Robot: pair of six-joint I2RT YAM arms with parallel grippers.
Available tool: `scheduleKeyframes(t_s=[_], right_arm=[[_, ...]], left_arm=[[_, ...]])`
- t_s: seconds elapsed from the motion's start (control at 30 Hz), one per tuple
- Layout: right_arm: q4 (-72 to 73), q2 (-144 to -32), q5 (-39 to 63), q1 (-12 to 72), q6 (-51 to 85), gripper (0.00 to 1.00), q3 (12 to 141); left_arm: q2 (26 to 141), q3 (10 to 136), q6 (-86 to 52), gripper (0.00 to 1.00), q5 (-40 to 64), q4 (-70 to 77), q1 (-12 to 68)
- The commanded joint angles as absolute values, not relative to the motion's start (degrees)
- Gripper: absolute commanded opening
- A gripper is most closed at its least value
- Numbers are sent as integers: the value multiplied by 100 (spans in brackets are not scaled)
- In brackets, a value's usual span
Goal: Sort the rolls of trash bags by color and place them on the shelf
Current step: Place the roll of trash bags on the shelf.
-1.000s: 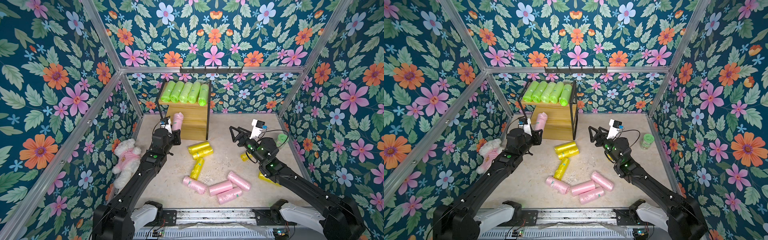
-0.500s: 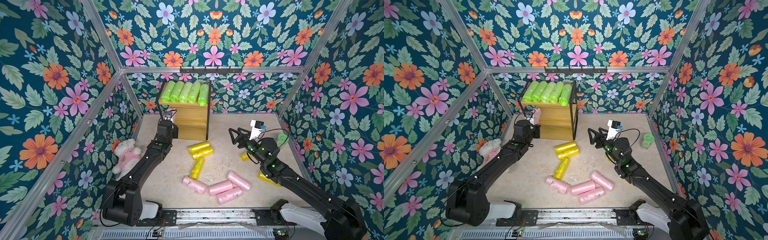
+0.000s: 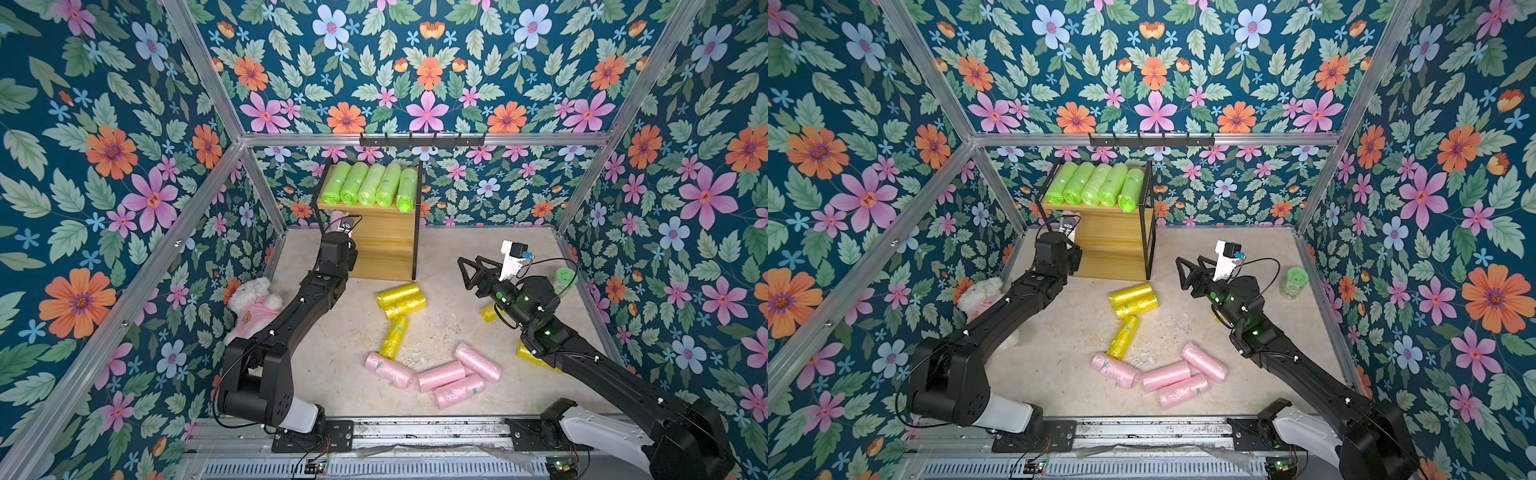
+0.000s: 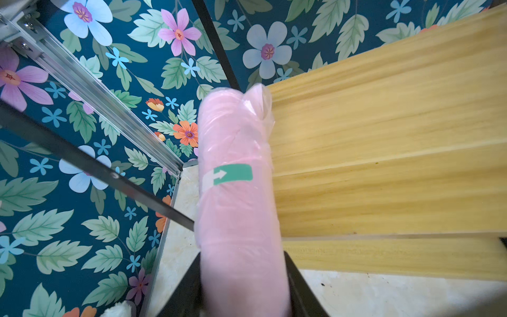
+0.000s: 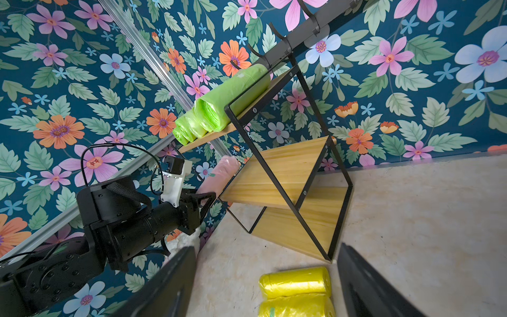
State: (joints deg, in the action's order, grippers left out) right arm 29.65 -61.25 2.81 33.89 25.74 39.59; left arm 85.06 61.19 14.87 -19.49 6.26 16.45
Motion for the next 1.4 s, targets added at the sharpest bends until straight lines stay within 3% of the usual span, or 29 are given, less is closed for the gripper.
scheduleKeyframes(t_s=[0.0, 0.33, 0.83, 1.2, 1.37], right_arm=[[3006, -6143, 286, 3392, 2606, 85, 3973], [3023, -6196, 317, 3391, 2671, 85, 3978], [3058, -6295, 328, 3389, 2733, 85, 3973], [2703, -6450, 388, 3390, 2669, 85, 3959], [2136, -6574, 457, 3388, 2524, 85, 4000]], left_arm=[[8575, 6191, 1802, 44, -2059, 1002, 1639], [8795, 6289, 2091, 48, -2331, 914, 1637], [8384, 5958, 1723, 63, -2183, 947, 1644], [7418, 5373, 535, 72, -1259, 896, 1643], [7024, 5123, -360, 71, -856, 697, 1644]])
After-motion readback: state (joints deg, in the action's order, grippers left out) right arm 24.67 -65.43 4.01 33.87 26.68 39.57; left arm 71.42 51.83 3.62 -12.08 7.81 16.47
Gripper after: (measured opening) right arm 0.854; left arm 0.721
